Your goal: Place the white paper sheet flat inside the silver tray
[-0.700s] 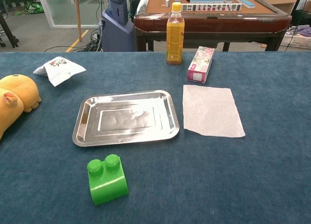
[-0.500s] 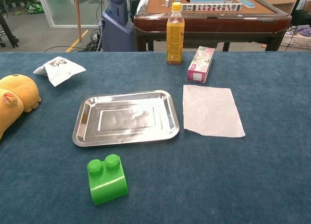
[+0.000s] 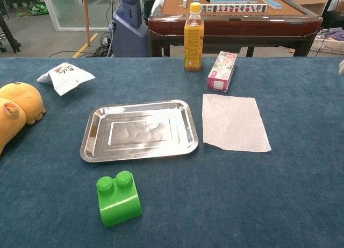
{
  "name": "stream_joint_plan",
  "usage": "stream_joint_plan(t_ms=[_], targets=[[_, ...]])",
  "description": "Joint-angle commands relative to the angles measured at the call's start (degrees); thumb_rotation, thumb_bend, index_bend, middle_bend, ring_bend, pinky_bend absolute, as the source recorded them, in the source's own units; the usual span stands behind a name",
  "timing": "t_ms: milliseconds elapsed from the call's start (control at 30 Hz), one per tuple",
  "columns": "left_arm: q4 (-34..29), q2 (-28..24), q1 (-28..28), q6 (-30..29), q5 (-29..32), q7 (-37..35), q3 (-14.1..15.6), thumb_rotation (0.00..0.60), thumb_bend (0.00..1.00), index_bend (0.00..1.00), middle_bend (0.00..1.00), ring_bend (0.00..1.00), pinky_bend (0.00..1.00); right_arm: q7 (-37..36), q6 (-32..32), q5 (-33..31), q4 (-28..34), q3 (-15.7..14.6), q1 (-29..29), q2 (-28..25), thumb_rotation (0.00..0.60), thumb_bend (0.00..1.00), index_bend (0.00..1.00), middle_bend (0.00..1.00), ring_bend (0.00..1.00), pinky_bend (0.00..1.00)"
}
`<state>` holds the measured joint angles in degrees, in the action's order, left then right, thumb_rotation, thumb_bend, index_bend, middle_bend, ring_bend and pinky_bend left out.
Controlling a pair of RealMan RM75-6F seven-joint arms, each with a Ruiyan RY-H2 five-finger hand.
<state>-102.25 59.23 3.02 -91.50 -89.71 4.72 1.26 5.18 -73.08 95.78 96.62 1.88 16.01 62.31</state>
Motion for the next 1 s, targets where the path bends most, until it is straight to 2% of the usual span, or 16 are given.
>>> stream_joint_plan(t_ms=[33,100,367,733,1000], targets=[[0.0,-0.2,0.2,-0.4,0.0,-0.1,0.0,0.600,0.34,0.07,0.02,0.04,0.01,0.2,3.8,-0.3,-1.1,0.0,2.3,1.3,0.600,0.30,0.35,0.22,0.17,0.32],[0.1,-0.2,0.4,-0.9,-0.2,-0.4,-0.1,0.600,0.34,0.07,0.02,0.04,0.01,0.0,6.2,-0.8,-1.8,0.1,3.9,2.2,0.600,0.35,0.35,0.22,0.17,0.32],[0.4,-0.2,1.1,-1.6,-0.3,-0.9,0.1,0.600,0.34,0.07,0.02,0.04,0.01,0.3,12.6,-2.5,-6.7,1.0,9.0,7.5,0.600,0.35,0.36,0.23,0.17,0.32],[1.0,0.1,1.6,-1.8,0.0,-1.5,0.2,0.600,0.34,0.07,0.02,0.04,0.01,0.9,15.8,-3.1,-16.8,0.9,13.3,16.5,0.600,0.35,0.41,0.24,0.17,0.32],[1.5,0.4,1.8,-2.0,0.1,-1.9,0.1,0.600,0.33,0.07,0.02,0.04,0.01,-0.3,15.2,-4.4,-23.2,1.1,14.4,22.0,0.600,0.21,0.43,0.26,0.17,0.32]])
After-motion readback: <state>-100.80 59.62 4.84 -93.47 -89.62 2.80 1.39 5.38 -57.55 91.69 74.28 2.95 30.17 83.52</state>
